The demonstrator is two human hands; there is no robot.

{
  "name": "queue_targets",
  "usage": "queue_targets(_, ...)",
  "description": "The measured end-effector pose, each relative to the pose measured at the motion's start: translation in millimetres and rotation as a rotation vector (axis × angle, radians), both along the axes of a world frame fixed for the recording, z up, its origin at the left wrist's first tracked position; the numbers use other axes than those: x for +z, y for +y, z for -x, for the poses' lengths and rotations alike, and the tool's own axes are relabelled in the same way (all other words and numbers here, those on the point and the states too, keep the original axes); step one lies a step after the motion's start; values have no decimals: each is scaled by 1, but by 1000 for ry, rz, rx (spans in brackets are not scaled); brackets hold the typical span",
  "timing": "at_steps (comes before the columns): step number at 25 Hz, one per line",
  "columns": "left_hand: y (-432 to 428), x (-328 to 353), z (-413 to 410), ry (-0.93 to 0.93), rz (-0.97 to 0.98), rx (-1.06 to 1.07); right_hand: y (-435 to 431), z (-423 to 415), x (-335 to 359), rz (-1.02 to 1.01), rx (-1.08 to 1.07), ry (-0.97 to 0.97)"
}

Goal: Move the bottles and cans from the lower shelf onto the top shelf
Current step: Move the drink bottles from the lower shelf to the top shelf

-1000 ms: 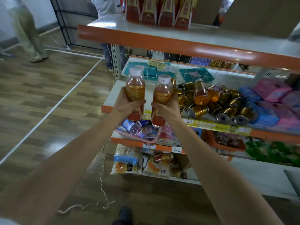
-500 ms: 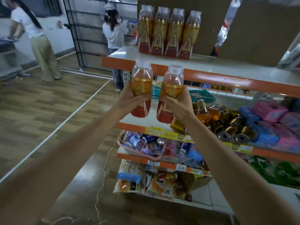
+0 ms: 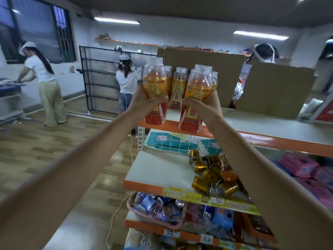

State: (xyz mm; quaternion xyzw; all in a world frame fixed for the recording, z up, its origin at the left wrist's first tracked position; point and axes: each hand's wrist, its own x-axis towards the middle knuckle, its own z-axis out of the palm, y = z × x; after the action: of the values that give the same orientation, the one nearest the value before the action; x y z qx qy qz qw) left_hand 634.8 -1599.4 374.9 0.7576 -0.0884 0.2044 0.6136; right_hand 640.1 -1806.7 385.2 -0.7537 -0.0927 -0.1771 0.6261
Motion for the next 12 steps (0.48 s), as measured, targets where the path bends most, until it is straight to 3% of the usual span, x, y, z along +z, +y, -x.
queue_targets(12,19,5,-83,38,-46,-45,31,-69,10,-33,-102,4)
